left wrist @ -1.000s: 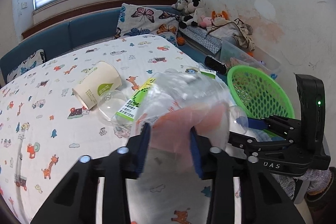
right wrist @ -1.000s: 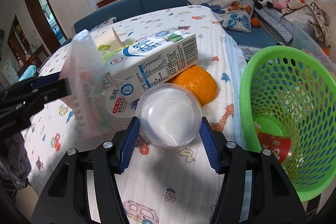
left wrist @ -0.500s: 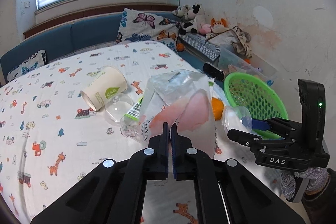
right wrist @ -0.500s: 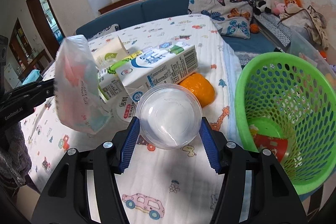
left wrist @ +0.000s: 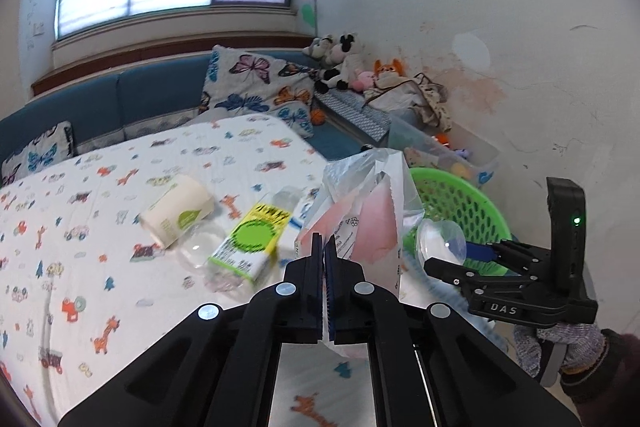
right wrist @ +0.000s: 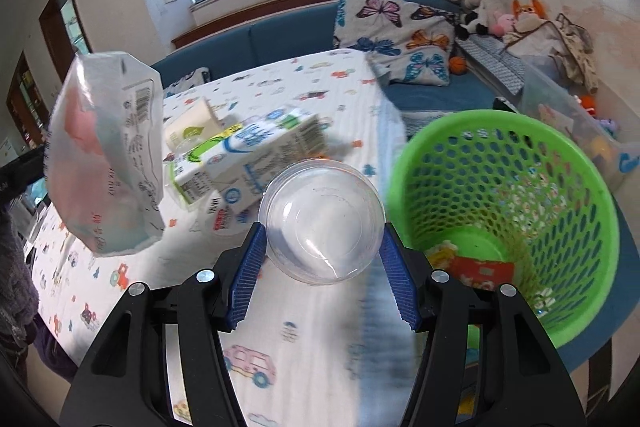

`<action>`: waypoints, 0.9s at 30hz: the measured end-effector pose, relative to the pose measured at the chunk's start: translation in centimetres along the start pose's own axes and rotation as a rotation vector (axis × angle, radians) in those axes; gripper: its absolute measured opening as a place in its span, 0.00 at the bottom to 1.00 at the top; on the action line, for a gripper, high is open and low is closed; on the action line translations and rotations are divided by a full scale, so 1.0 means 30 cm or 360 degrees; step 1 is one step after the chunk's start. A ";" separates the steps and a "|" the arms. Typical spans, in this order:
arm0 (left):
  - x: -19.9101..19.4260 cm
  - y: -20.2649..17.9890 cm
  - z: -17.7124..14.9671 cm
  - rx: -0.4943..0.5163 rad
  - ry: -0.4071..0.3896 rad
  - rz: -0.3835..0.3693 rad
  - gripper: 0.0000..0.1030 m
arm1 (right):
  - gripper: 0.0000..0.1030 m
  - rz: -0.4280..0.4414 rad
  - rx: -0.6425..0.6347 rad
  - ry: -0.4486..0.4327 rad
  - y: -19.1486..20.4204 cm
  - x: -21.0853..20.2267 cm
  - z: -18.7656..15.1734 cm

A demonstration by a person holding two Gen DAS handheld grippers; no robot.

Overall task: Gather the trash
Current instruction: 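Carry the pink bag and clear lid over the green basket and release both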

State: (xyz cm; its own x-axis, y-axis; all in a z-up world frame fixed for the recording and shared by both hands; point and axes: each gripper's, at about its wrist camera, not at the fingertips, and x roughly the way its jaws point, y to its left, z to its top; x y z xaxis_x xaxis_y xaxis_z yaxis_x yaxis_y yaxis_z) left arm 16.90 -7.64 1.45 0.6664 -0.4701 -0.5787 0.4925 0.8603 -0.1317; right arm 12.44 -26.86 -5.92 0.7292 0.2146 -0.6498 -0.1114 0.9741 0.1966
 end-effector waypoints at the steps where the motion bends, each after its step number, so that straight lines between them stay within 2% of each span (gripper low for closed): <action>1: 0.003 -0.018 0.010 0.0018 -0.0005 -0.0011 0.01 | 0.57 -0.0014 0.0009 -0.0005 -0.016 -0.009 0.000; 9: 0.046 -0.128 0.108 0.0084 -0.0038 -0.0103 0.01 | 0.57 -0.0155 0.0123 -0.0035 -0.188 -0.063 0.003; 16: 0.137 -0.236 0.183 0.0144 -0.0012 -0.0188 0.01 | 0.57 -0.0303 0.0211 -0.0004 -0.349 -0.077 -0.009; 24: 0.252 -0.369 0.229 0.0233 0.0033 -0.0247 0.01 | 0.58 -0.0353 0.0326 0.0032 -0.473 -0.072 -0.047; 27: 0.304 -0.418 0.235 0.0269 0.0061 -0.0264 0.01 | 0.62 -0.0358 0.0354 0.0034 -0.499 -0.075 -0.057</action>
State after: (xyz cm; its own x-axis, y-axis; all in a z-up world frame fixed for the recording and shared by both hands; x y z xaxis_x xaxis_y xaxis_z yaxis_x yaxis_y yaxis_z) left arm 20.75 -24.10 3.49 0.5482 -0.5916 -0.5912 0.6824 0.7251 -0.0928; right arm 11.30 -41.80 -8.65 0.7042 -0.0006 -0.7100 0.2029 0.9585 0.2004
